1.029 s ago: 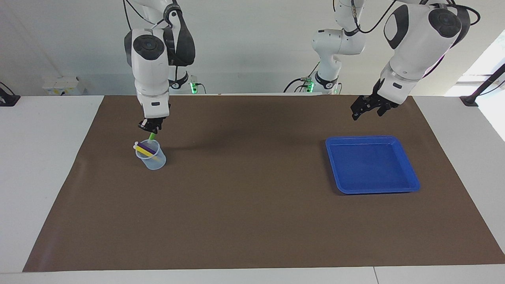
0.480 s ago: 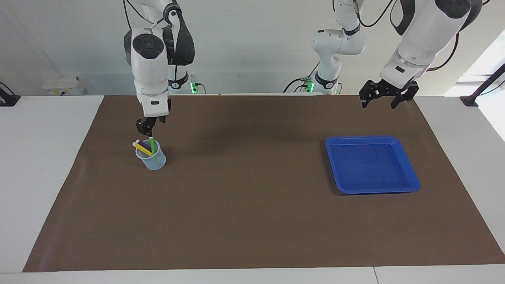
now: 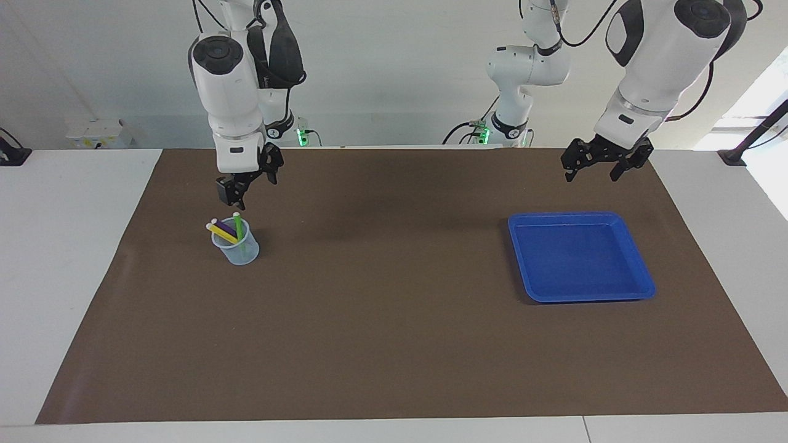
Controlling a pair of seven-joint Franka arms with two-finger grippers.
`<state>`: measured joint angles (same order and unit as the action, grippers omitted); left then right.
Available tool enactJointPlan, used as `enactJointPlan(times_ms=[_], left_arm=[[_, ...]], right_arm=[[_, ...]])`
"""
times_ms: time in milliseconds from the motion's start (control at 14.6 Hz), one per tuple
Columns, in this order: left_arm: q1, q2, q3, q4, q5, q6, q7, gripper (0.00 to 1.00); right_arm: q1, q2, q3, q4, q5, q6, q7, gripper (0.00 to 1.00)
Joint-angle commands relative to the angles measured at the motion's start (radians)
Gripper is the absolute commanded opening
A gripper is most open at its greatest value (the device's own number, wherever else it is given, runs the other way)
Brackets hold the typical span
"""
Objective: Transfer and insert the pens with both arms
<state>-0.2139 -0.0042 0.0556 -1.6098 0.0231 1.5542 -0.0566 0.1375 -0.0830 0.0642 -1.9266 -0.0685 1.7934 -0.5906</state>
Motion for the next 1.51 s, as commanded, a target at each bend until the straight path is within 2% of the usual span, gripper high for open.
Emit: enactJointPlan(times_ms=[0, 480, 755, 1098, 1304, 1441], left_arm=[[-0.001, 0.018, -0.002, 0.016, 0.005, -0.007, 0.001, 1.00], [0.008, 0.010, 0.000, -0.001, 0.001, 0.032, 0.001, 1.00], [0.011, 0.010, -0.002, 0.001, 0.001, 0.029, 0.000, 1.00], [0.011, 0.012, -0.002, 0.002, -0.012, 0.033, -0.012, 1.00], [0.013, 0.010, -0.002, 0.002, -0.012, 0.032, -0.011, 1.00], [0.022, 0.001, -0.002, -0.004, -0.012, 0.032, -0.011, 1.00]], right_arm=[[-0.016, 0.000, -0.003, 0.064, 0.070, -0.078, 0.150, 1.00], [-0.079, 0.032, -0.007, 0.234, 0.090, -0.282, 0.391, 1.00], [-0.183, 0.028, -0.004, 0.252, 0.090, -0.298, 0.417, 1.00], [-0.191, 0.023, -0.007, 0.227, 0.070, -0.289, 0.416, 1.00], [-0.133, 0.038, -0.098, 0.229, 0.070, -0.295, 0.411, 1.00], [-0.101, 0.055, -0.115, 0.253, 0.065, -0.298, 0.413, 1.00]])
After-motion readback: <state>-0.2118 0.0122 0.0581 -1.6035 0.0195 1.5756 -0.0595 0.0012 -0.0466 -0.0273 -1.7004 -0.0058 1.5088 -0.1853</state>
